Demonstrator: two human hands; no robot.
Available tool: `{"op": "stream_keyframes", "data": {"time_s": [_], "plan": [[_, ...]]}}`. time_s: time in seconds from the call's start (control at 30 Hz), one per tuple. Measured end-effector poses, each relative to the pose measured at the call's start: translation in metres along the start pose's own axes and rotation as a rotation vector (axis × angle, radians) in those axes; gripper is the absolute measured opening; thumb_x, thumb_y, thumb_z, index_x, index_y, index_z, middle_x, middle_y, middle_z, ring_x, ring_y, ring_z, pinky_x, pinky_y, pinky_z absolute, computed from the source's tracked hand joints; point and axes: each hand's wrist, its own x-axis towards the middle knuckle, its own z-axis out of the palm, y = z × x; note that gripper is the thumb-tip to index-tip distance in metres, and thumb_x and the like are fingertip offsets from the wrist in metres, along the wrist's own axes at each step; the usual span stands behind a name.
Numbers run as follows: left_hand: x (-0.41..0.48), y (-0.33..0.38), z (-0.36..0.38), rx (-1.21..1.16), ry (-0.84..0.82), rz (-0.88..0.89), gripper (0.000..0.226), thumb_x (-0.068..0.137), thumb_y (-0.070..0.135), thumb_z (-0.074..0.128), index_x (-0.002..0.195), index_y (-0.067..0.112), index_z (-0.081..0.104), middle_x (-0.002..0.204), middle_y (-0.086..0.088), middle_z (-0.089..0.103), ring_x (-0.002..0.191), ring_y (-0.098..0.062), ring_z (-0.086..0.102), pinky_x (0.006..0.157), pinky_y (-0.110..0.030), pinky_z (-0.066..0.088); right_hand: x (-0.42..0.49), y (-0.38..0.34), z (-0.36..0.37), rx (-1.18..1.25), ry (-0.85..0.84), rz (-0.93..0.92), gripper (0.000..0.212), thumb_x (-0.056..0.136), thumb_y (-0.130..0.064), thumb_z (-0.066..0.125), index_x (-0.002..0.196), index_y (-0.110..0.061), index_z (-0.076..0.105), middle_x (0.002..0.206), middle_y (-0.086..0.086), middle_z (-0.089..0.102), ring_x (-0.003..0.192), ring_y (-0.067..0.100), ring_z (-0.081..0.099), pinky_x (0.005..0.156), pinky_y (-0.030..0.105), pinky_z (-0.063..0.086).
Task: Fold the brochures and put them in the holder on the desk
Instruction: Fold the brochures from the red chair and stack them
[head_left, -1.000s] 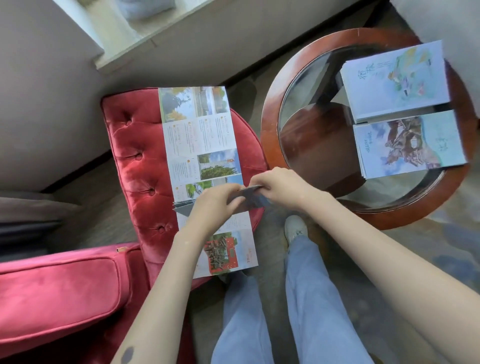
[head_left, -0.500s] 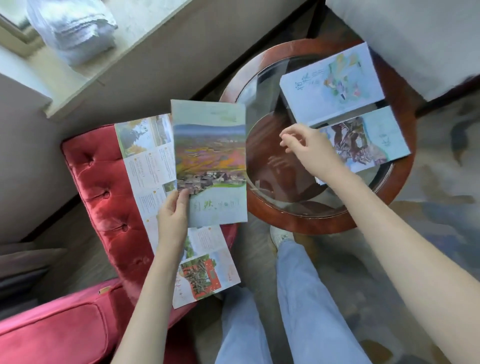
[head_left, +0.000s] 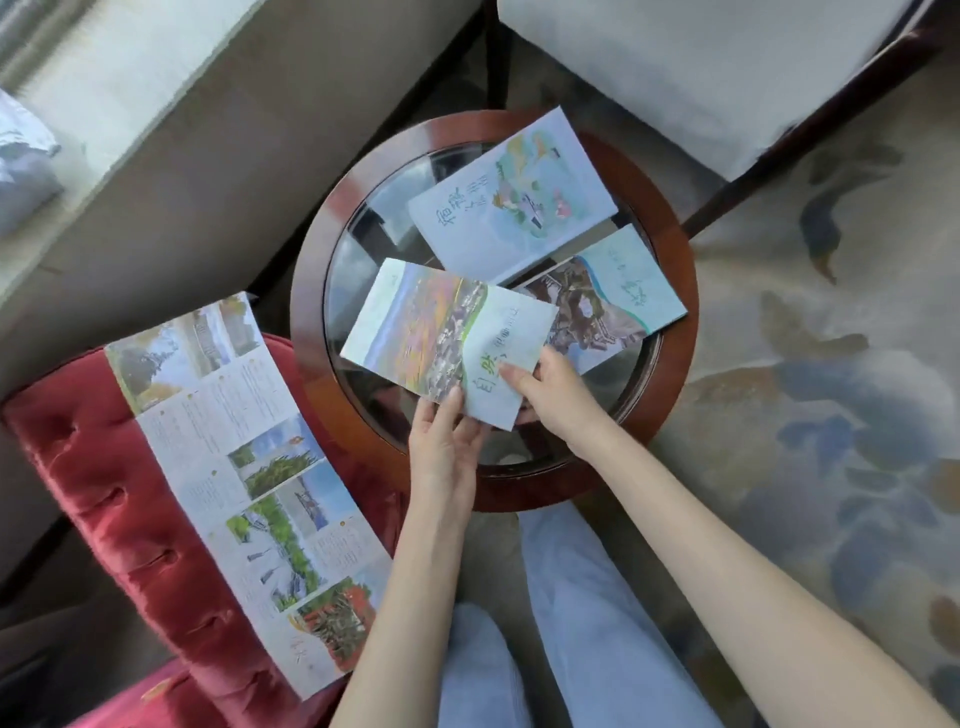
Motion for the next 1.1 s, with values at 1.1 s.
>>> {"op": "stream_keyframes", "data": {"time_s": [1.1], "plan": [[0.041,-0.049,0.041,1.111,0.34,0.113,0.015,0.08,0.016,0.067,0.088,0.007,0.058,0.084,-0.008,0.065,0.069,-0.019,0.067,0.047,-0.009,0.047,0.075,0.003,-0.159,-0.922,0.593,-0.157,0.027,0.088,-0.018,0.059,0.114,-0.014,0.053,0.116,0.009,0.053,0.106,0.029,0.051,0.082,0.036,0.042]]}}
